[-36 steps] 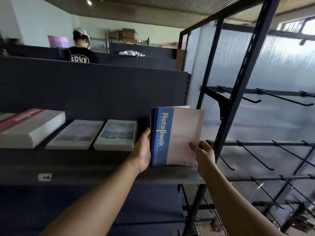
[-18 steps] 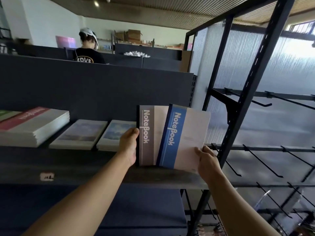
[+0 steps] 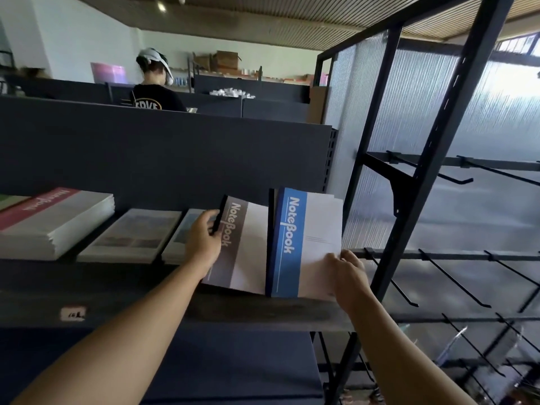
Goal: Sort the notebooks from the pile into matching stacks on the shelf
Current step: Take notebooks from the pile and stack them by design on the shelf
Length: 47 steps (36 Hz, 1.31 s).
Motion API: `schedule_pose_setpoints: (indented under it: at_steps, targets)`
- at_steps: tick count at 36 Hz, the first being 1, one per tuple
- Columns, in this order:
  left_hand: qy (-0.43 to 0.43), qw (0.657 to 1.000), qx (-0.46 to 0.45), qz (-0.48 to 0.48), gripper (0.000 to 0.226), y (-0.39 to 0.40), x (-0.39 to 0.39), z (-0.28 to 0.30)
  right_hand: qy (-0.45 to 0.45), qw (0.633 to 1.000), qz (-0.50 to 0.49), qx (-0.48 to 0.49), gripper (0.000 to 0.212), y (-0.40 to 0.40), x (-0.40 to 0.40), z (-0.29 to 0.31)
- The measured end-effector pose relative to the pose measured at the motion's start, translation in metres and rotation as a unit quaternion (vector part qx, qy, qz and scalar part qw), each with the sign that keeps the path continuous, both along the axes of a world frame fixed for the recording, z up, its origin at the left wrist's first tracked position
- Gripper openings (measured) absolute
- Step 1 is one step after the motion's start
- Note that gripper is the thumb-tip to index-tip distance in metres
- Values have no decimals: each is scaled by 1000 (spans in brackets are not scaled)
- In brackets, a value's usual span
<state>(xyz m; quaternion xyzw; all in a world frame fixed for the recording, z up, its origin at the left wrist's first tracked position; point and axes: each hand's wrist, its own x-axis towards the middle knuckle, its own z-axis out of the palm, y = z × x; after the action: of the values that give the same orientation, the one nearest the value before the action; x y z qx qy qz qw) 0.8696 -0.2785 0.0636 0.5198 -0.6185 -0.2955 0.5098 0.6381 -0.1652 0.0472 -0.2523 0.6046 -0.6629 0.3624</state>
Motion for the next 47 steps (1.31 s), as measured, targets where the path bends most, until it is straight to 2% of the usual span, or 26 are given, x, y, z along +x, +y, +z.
schedule_pose_setpoints:
  at_steps: [6, 9, 11, 12, 13, 14, 15, 17, 19, 21, 23, 25, 28, 31, 32, 38, 43, 47]
  targets:
    - [-47, 995, 7, 87, 29, -11, 16, -5, -15, 1000, -1, 22, 15, -1, -3, -3]
    - [-80, 991, 61, 92, 30, -17, 25, -6, -9, 999, -16, 33, 18, -2, -5, -5]
    - [-186, 973, 70, 119, 34, -15, 27, -6, -11, 999, -18, 33, 18, -1, -6, -5]
    - [-237, 961, 31, 140, 35, -12, 25, -5, -12, 999, -19, 32, 18, -2, -6, -6]
    - [-248, 959, -23, 134, 34, -8, 19, -5, -14, 999, -20, 34, 18, -3, -6, -6]
    - [-223, 969, -63, 82, 38, 0, 10, 0, -15, 999, -20, 36, 19, -3, -5, -6]
    - [-170, 983, -71, -5, 53, 12, -3, 5, -16, 999, -17, 37, 20, -3, -5, -6]
    - [-95, 978, -15, -182, 78, 36, -31, 14, -18, 999, -8, 33, 21, -2, -5, -5]
    - [-63, 965, 86, -240, 61, 44, -55, 11, -24, 999, 6, 25, 20, -1, -8, -5]
    - [-31, 977, 97, -185, 52, 43, -66, 9, -48, 999, 21, 8, 15, 0, -9, -5]
    - [-26, 989, 59, -133, 48, 36, -64, 11, -57, 998, 13, -10, 12, -3, -10, -6]
    - [-27, 997, 30, -65, 45, 25, -51, 17, -21, 1000, -17, -6, 20, -7, -7, -3]
    - [-2, 999, 38, 39, 47, 1, -19, 26, 29, 998, -60, -2, 28, -19, -8, 8]
    - [-7, 993, 75, 94, 51, -22, 10, 30, 48, 993, -112, 2, 17, -33, -16, 22]
    - [-19, 991, 90, 102, 53, -28, 17, 30, 57, 991, -121, 13, 12, -38, -19, 27]
    - [-157, 974, 130, 94, 52, -46, 40, 21, 127, 981, -82, 119, 24, -73, -28, 52]
    - [-314, 935, 129, 103, 54, -47, 40, 16, 141, 974, -73, 160, 15, -83, -23, 54]
    - [-384, 916, 97, 65, 47, -47, 33, 13, 178, 971, -56, 152, 32, -93, -20, 48]
